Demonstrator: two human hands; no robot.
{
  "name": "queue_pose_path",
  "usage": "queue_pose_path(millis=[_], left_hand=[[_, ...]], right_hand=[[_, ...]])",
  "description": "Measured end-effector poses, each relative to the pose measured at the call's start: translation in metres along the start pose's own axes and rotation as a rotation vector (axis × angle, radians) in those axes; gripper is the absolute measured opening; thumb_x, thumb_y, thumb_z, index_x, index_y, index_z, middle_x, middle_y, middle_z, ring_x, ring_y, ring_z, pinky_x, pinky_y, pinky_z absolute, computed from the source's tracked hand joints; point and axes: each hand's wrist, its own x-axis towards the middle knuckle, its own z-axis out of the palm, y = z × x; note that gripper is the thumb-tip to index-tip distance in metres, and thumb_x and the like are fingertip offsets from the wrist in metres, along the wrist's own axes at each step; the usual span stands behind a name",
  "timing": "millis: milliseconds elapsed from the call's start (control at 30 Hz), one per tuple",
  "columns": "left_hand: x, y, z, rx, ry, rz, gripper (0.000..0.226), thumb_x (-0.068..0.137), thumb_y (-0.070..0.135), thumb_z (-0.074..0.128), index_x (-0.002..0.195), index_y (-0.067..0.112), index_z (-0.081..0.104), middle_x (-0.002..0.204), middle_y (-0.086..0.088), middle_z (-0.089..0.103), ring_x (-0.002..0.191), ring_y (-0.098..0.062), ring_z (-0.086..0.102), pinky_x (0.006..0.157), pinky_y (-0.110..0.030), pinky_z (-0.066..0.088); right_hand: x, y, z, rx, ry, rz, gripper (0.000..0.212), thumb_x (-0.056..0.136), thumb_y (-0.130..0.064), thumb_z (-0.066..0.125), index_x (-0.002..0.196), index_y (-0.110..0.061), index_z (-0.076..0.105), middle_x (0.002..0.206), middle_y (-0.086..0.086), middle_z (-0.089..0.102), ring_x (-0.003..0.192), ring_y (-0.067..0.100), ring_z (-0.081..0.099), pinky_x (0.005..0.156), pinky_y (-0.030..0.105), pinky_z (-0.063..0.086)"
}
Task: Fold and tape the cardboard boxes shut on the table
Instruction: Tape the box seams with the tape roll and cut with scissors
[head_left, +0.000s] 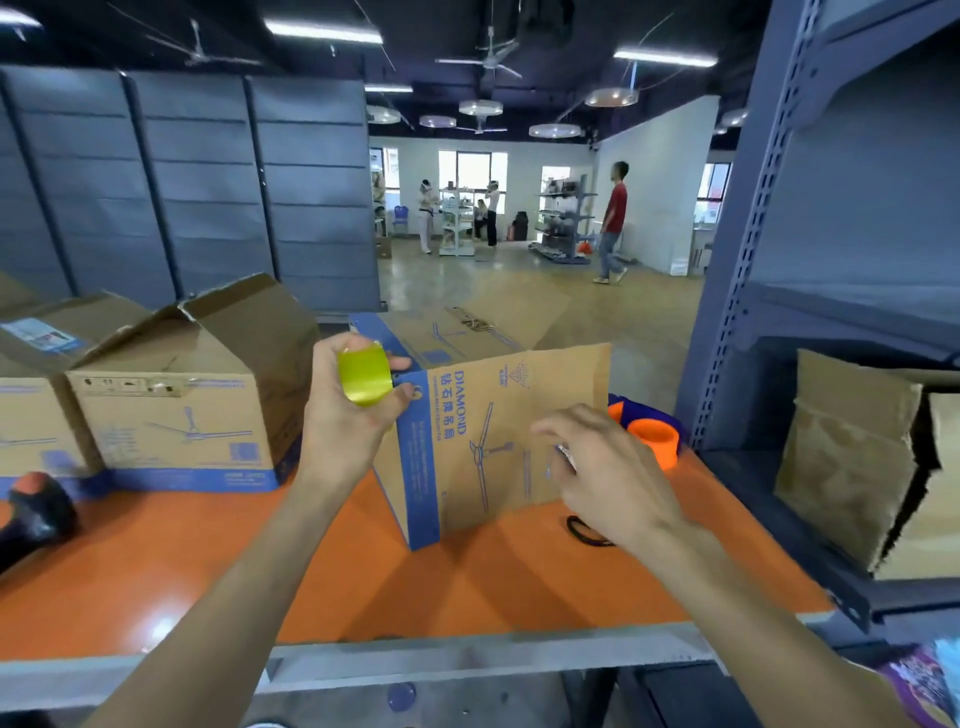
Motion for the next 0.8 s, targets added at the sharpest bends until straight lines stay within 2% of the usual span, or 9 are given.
queue_pose_path(millis=[67, 133, 200, 300, 467, 567, 667, 733, 800], left_hand=[[-0.002, -0.001, -0.001, -0.036, -0.004, 0.009, 0.054, 0.076, 0.007, 0.08, 0.115, 0.027, 0.047, 0.109, -0.007, 0.074, 0.112, -0.027, 0.069, 0.097, -0.064, 0.051], [-0.003, -0.004, -0.003, -0.066, -0.018, 0.017, 0.054, 0.079, 0.002, 0.079, 0.116, 0.024, 0.047, 0.109, -0.009, 0.073, 0.113, -0.026, 0.068, 0.097, -0.063, 0.052], [-0.001, -0.008, -0.005, -0.084, -0.032, 0.02, 0.054, 0.082, -0.006, 0.077, 0.116, 0.022, 0.048, 0.108, -0.01, 0.073, 0.113, -0.026, 0.068, 0.095, -0.057, 0.056], [0.002, -0.014, -0.008, -0.101, -0.025, 0.035, 0.054, 0.083, -0.011, 0.076, 0.118, 0.018, 0.047, 0.107, -0.01, 0.073, 0.112, -0.022, 0.069, 0.091, -0.04, 0.06], [0.007, -0.025, -0.007, -0.164, 0.016, 0.054, 0.054, 0.082, -0.012, 0.076, 0.116, 0.018, 0.047, 0.109, -0.012, 0.073, 0.115, -0.022, 0.067, 0.095, -0.035, 0.056], [0.008, -0.029, -0.007, -0.182, 0.008, 0.055, 0.054, 0.083, -0.012, 0.075, 0.116, 0.021, 0.047, 0.111, -0.012, 0.073, 0.115, -0.023, 0.067, 0.096, -0.041, 0.056], [0.009, -0.028, -0.007, -0.205, 0.009, 0.025, 0.054, 0.083, -0.015, 0.073, 0.117, 0.018, 0.046, 0.111, -0.014, 0.072, 0.114, -0.023, 0.067, 0.099, -0.042, 0.055], [0.008, -0.025, -0.007, -0.213, 0.009, 0.005, 0.055, 0.082, -0.016, 0.073, 0.117, 0.016, 0.045, 0.111, -0.014, 0.072, 0.116, -0.023, 0.067, 0.101, -0.044, 0.054], [0.006, -0.021, -0.005, -0.215, 0.014, -0.001, 0.054, 0.082, -0.017, 0.072, 0.117, 0.015, 0.045, 0.111, -0.013, 0.073, 0.117, -0.024, 0.067, 0.103, -0.044, 0.052]], right_hand=[[0.028, -0.02, -0.005, 0.037, 0.071, -0.138, 0.038, 0.093, -0.018, 0.059, 0.128, -0.032, 0.058, 0.124, -0.007, 0.059, 0.118, 0.018, 0.051, 0.092, 0.034, 0.047], [0.057, -0.032, -0.006, 0.016, 0.094, -0.147, 0.046, 0.095, -0.026, 0.059, 0.14, -0.033, 0.051, 0.129, -0.004, 0.054, 0.119, 0.021, 0.045, 0.099, 0.038, 0.043], [0.08, -0.028, -0.003, -0.091, 0.102, -0.044, 0.056, 0.097, -0.044, 0.057, 0.149, -0.036, 0.04, 0.134, 0.001, 0.049, 0.122, 0.025, 0.039, 0.102, 0.041, 0.037], [0.108, -0.016, -0.003, -0.098, -0.084, 0.122, 0.074, 0.092, -0.064, 0.053, 0.156, -0.041, 0.025, 0.144, 0.005, 0.046, 0.134, 0.03, 0.036, 0.112, 0.043, 0.025], [0.118, -0.008, 0.0, 0.141, -0.117, 0.219, 0.069, 0.076, -0.075, 0.058, 0.14, -0.051, 0.047, 0.133, -0.002, 0.041, 0.135, 0.027, 0.04, 0.105, 0.034, 0.024], [0.119, -0.012, 0.004, 0.026, -0.12, 0.252, 0.078, 0.071, -0.085, 0.035, 0.138, -0.048, 0.052, 0.127, 0.005, 0.054, 0.132, 0.033, 0.039, 0.115, 0.042, 0.022], [0.125, -0.019, 0.008, 0.062, -0.118, 0.264, 0.073, 0.08, -0.079, 0.027, 0.137, -0.044, 0.057, 0.13, 0.005, 0.066, 0.132, 0.035, 0.041, 0.12, 0.045, 0.019], [0.128, -0.021, 0.008, 0.222, -0.069, 0.265, 0.051, 0.09, -0.065, 0.048, 0.129, -0.037, 0.066, 0.121, 0.001, 0.071, 0.126, 0.025, 0.054, 0.119, 0.044, 0.027], [0.13, -0.022, 0.01, 0.411, -0.016, 0.283, 0.03, 0.094, -0.04, 0.067, 0.121, -0.029, 0.072, 0.112, -0.001, 0.074, 0.107, 0.014, 0.064, 0.104, 0.03, 0.043]])
